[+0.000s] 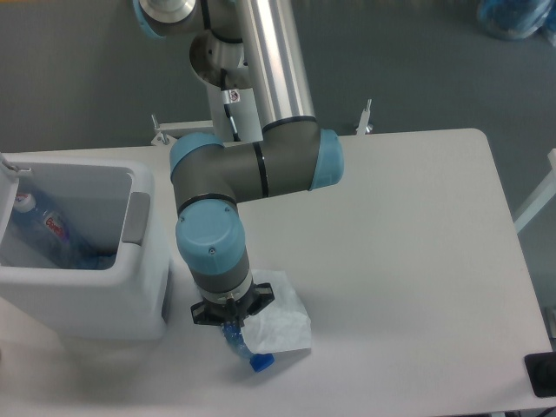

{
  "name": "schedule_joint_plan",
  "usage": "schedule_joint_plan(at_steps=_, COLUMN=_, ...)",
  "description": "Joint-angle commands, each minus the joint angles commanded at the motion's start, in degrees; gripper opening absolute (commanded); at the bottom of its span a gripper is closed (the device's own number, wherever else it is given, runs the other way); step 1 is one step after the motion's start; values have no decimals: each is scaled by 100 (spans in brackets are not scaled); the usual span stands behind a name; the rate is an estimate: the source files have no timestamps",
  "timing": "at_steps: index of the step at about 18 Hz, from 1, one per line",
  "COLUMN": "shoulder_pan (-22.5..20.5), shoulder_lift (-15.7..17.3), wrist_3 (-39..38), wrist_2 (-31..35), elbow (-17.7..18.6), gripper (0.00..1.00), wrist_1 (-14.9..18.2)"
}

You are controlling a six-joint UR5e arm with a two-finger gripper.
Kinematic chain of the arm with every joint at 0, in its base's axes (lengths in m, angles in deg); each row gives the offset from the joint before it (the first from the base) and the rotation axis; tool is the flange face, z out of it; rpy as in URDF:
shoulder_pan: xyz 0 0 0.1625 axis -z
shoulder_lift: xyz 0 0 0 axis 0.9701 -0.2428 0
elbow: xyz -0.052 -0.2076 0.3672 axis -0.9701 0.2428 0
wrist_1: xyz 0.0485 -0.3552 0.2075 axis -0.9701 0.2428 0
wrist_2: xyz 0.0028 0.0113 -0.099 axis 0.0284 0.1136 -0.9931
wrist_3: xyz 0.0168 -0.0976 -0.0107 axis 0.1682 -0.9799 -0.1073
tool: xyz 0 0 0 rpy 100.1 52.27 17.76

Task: Place the trash in the trash can
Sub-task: 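Close the gripper on the white plastic bag, then lift the bag and carry it over the white trash bin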

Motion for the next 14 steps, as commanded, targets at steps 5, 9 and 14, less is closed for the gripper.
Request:
schedule_joint_plan(at_steps=5, shoulder_pan=-237, shoulder_lift=219, wrist_3=114, wrist_2=-35, elbow=-52, gripper=0, wrist_1=-26)
schedule_joint_plan(at_steps=9, shoulder_pan=-360, shoulder_lift=457, wrist_3=237, wrist_2=-61, elbow=-289, gripper=0, wrist_1=-26)
schedule_joint_plan(at_steps=14, shoulder_pan=-431, shoulder_lift=720, wrist_3=272, wrist_2=-79, elbow=-580, gripper=0, wrist_1=-26)
